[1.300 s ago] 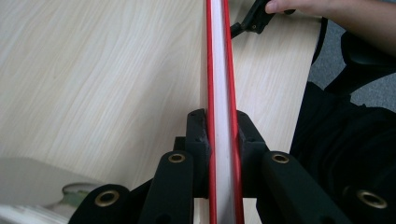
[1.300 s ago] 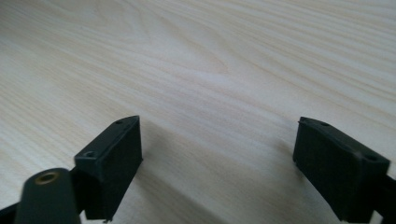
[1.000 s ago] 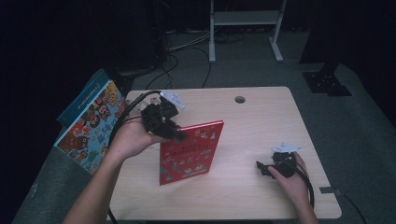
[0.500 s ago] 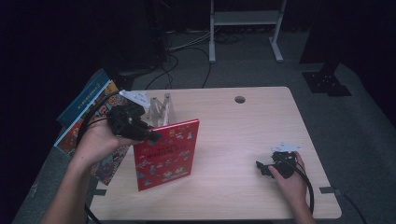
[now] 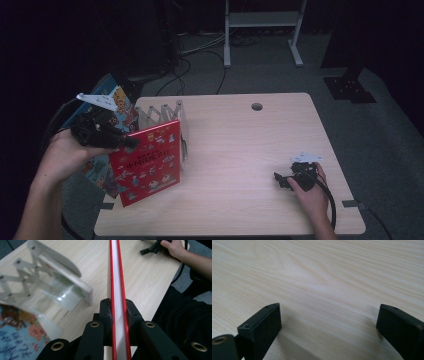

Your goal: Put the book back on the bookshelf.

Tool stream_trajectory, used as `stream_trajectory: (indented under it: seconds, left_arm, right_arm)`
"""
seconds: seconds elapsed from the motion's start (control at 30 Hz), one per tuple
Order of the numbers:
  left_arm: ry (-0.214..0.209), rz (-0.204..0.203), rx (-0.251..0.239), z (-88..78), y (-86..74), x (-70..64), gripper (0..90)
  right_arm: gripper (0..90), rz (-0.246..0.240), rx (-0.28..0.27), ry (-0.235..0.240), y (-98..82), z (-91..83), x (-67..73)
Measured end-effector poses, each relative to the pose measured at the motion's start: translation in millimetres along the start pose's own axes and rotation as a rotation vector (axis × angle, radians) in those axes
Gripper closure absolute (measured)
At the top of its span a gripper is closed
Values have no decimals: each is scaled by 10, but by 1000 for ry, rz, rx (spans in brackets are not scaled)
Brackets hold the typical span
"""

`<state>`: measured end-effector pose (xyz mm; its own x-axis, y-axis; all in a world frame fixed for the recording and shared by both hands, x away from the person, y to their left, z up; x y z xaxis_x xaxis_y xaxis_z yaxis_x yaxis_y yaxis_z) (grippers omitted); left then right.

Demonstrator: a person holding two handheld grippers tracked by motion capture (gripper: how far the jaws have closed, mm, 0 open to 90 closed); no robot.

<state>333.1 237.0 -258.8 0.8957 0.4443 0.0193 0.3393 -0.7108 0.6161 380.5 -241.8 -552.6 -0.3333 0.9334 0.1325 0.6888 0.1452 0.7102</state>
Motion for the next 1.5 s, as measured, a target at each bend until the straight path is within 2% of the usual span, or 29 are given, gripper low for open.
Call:
stream_trajectory:
  seconds: [0.13,0.17,0.27,0.3,0.43,0.53,0.73,0.77,0.8,0.93,0.97,1.07,1.2,1.3,1.43,1.5]
  left_arm:
    - [25,-29,3,-83,-83,82,793]
    - [38,-48,3,-109,-120,130,792]
    - [54,-69,7,-124,-157,189,792]
    - [76,-88,9,-131,-186,245,792]
    - [108,-117,11,-131,-211,327,792]
    - [144,-170,7,-113,-227,437,792]
    - [192,-224,1,-56,-239,599,792]
    - [212,-245,4,-28,-241,673,792]
    - [212,-245,4,-28,-241,673,792]
    - [260,-290,-12,54,-229,857,792]
    - [260,-290,-12,54,-229,857,792]
    - [291,-312,-31,135,-180,978,792]
    - [305,-317,-38,213,-128,1068,792]
    - [349,-322,-36,321,-75,1185,792]
    - [370,-324,-30,426,-63,1274,791]
    - [385,-336,-45,510,-81,1348,792]
  right_arm:
    - [51,0,0,0,0,0,0]
    - [51,0,0,0,0,0,0]
    - [51,0,0,0,0,0,0]
    - [51,0,0,0,0,0,0]
    - [51,0,0,0,1,0,0]
    - [51,1,0,0,0,1,0]
    - [51,2,1,0,-1,0,1]
    - [50,2,1,0,-1,0,1]
    - [50,2,1,0,-1,0,1]
    - [51,2,1,1,-1,0,1]
    - [51,2,1,1,-1,0,1]
    - [51,2,1,1,-1,0,1]
    - [51,1,0,1,-1,0,1]
    - [51,3,2,1,-2,-1,2]
    - [51,3,2,1,-2,-1,3]
    - [50,2,1,0,-1,0,1]
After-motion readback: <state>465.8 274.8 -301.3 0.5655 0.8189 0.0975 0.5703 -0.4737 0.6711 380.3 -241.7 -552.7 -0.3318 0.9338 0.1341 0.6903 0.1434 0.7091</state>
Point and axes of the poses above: each handheld gripper's, and its own axes: z roughly forward along the jaws, y roughly out of its top, x roughly to its left, the point moved 7 cm from there along z, roughly forward along the jaws, and after that the axes turned 10 degrees about z, right-handed, at the moved point
